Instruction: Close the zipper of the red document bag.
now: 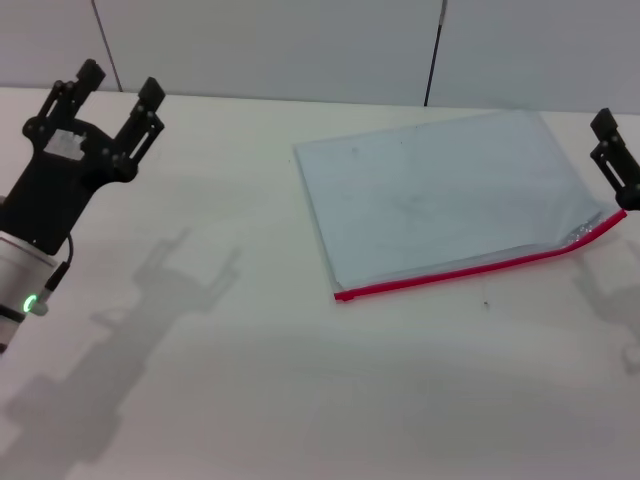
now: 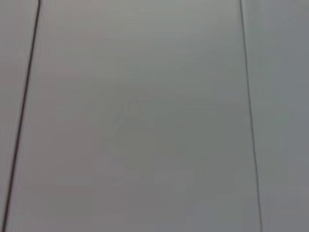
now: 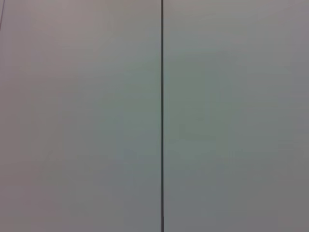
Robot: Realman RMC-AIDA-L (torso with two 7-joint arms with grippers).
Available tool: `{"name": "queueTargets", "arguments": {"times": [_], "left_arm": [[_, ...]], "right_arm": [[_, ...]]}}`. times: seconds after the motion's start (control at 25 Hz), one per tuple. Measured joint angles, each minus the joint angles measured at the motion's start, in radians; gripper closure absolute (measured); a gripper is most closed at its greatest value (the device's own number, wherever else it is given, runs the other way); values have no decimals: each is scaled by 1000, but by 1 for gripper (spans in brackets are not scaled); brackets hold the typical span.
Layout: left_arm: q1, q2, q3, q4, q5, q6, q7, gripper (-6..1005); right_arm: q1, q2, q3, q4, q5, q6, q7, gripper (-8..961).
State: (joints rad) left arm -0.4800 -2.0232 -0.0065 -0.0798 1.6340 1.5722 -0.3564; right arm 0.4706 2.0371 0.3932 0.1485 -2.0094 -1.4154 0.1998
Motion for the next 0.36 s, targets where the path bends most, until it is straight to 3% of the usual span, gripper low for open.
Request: {"name": "queueTargets", "arguments": {"times": [0.36], "left_arm": [[-12,5,-1,9,27,-12,-35,261]], "right_arm": [[6,0,-1,0,0,-11,0,192]]}}
